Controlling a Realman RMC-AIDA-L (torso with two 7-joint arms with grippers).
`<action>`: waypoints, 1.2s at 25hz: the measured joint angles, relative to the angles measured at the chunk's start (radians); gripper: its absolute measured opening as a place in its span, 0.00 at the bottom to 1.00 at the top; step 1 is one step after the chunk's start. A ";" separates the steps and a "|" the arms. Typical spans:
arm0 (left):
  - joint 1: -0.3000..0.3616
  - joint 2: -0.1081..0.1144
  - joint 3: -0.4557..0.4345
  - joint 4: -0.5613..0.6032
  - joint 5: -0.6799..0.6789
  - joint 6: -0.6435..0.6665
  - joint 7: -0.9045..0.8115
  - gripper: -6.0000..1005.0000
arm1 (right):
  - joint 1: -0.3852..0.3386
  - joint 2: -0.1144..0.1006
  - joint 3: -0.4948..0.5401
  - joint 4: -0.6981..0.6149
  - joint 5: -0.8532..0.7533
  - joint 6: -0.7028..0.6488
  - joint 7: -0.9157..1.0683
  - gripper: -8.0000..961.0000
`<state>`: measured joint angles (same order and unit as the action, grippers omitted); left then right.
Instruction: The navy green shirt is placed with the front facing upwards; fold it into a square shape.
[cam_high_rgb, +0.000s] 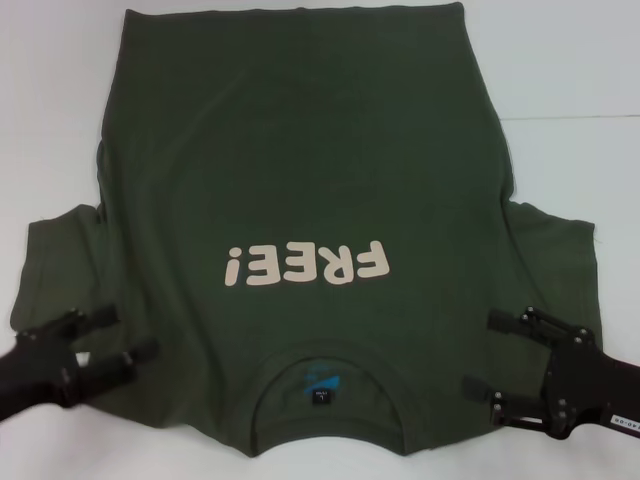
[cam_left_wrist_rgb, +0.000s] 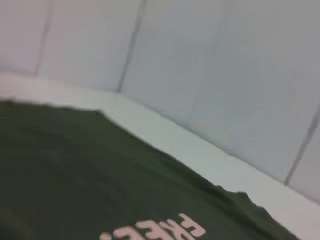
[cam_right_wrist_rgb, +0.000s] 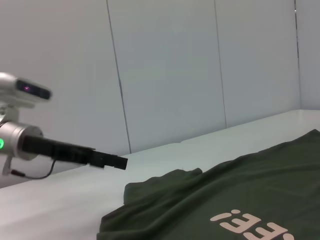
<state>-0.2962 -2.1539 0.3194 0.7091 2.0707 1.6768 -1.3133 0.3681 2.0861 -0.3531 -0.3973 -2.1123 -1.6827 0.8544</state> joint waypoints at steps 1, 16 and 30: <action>-0.005 0.004 0.000 0.016 0.007 -0.006 -0.088 0.90 | 0.000 0.000 0.000 0.000 0.000 0.000 0.000 0.98; -0.146 0.114 -0.061 0.172 0.370 -0.138 -1.018 0.90 | -0.001 0.000 0.000 0.000 -0.002 0.005 0.001 0.98; -0.181 0.118 -0.050 0.113 0.442 -0.288 -1.064 0.90 | -0.002 0.000 -0.002 0.000 -0.002 0.000 0.004 0.98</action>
<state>-0.4776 -2.0358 0.2695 0.8219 2.5125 1.3883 -2.3768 0.3656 2.0861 -0.3547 -0.3973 -2.1139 -1.6823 0.8586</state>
